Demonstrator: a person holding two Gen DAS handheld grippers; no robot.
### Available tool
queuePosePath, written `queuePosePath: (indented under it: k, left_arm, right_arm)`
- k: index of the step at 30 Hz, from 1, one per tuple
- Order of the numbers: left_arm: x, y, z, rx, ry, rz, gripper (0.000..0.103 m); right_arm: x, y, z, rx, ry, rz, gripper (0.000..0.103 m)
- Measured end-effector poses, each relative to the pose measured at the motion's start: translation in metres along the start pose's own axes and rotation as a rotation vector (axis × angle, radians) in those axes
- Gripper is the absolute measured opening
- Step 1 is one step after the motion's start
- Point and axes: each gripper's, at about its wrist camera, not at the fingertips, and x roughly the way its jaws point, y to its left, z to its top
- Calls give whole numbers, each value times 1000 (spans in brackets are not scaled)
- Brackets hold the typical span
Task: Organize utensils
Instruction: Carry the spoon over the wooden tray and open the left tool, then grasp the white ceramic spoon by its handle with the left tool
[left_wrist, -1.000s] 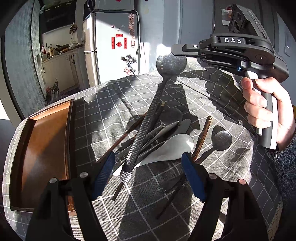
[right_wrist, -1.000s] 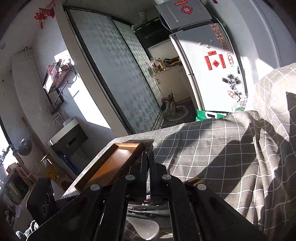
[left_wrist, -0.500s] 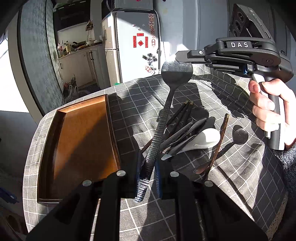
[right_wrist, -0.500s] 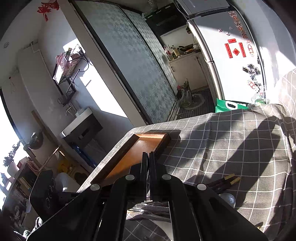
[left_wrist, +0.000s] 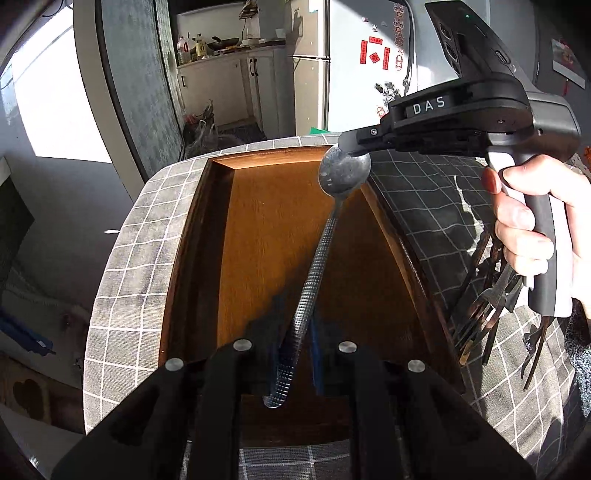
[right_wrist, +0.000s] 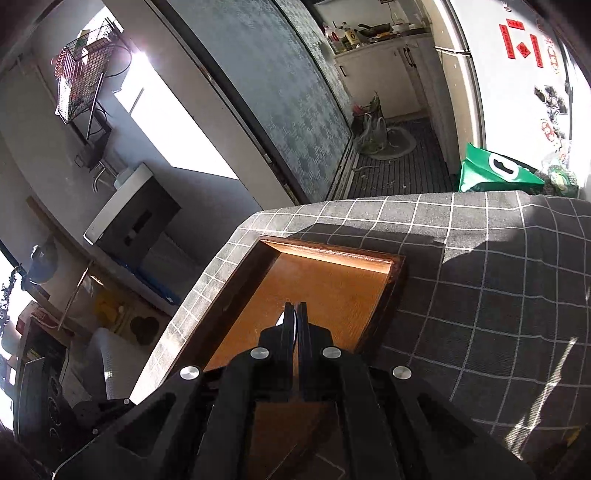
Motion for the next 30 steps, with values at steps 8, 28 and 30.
queuePosePath:
  k: [8, 28, 30]
  left_arm:
    - [9, -3, -4, 6, 8, 8, 15]
    - [-40, -53, -18, 101, -120, -38, 87]
    - [-43, -71, -21, 149, -132, -69, 87]
  right_arm:
    - [23, 1, -3, -12, 34, -42, 4]
    - [-150, -40, -52, -32, -66, -145, 81]
    - [-171, -55, -66, -43, -49, -188, 82]
